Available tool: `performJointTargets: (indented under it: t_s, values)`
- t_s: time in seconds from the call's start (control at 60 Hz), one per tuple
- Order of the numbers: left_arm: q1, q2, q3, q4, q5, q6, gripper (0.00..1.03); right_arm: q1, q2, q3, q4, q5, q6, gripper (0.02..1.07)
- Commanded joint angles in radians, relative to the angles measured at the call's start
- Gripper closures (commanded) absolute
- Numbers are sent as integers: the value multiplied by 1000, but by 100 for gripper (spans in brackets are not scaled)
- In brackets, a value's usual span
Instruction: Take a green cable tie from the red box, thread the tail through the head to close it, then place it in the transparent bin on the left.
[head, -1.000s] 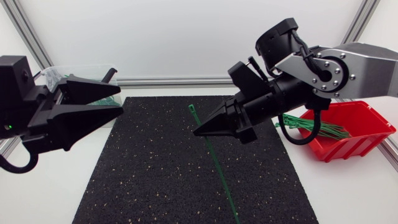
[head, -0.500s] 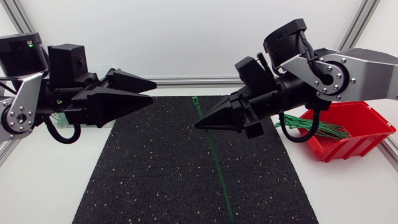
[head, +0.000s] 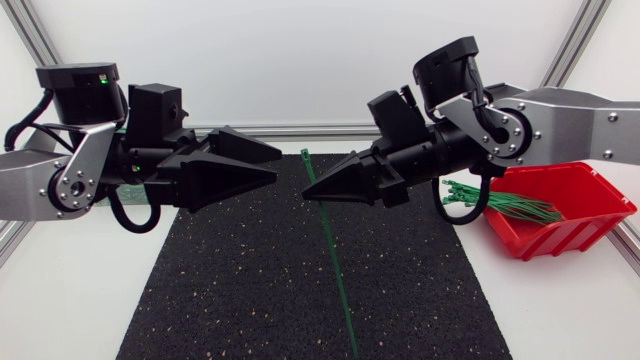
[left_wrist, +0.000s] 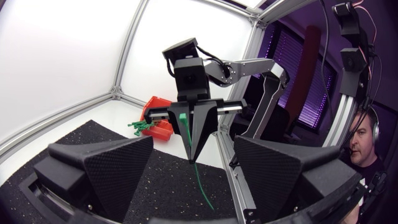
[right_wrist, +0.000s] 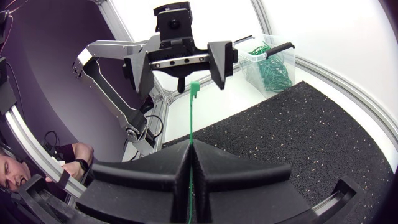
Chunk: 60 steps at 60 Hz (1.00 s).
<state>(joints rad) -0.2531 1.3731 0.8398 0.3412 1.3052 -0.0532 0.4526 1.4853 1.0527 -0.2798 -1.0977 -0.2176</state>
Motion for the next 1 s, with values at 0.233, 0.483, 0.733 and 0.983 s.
performJointTargets:
  t_s: [0.233,0.483,0.733,0.983]
  values:
    - [-28,55,61,27,14,-60,20,31,13,-26,93,-7,112,101]
    - [-57,64,59,30,12,-74,31,37,13,-39,139,-5,141,101]
    - [-67,75,61,30,8,-74,44,47,10,-45,146,-2,142,101]
    - [-69,76,59,32,-3,-74,57,58,-7,-60,166,10,142,101]
